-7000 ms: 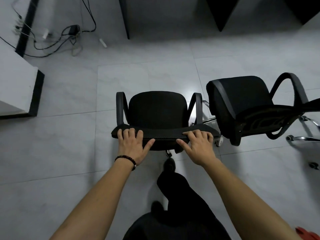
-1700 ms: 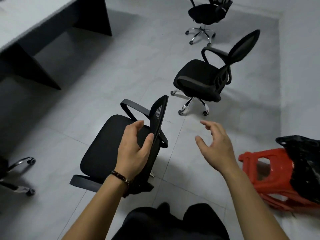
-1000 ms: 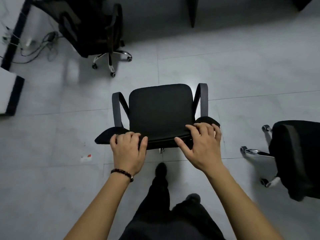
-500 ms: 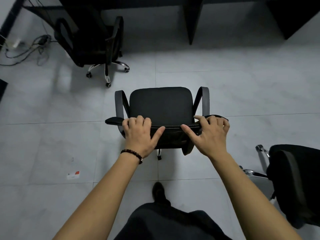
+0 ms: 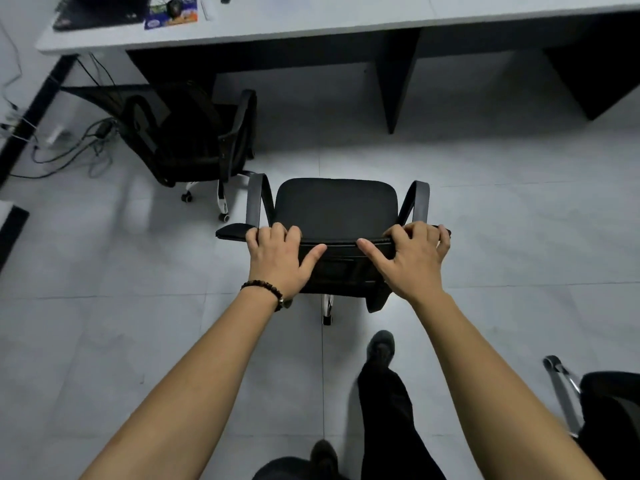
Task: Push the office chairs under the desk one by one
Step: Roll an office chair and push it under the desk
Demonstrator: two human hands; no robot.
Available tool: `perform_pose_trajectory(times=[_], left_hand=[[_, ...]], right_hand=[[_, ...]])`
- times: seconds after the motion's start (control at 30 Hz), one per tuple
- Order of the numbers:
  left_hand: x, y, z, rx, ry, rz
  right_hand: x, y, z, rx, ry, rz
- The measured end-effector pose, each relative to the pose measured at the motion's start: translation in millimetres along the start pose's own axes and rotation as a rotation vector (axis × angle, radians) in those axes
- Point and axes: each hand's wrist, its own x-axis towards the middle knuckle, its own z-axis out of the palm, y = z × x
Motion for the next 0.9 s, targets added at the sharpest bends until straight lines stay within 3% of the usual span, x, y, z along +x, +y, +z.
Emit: perform_pose_trajectory(times=[0.33, 0.57, 0.9], left_hand=[[171, 18, -1, -0.100, 0.005, -0.071], [260, 6, -4, -0.078, -0.057, -0.111], [407, -4, 6, -0.067, 0.028, -0.075]], right_hand=[[194, 11, 16, -0.001, -0.006, -0.100], [269, 0, 32, -0.005, -0.040, -0.119], [409, -13, 57, -0.019, 0.003, -0.096]])
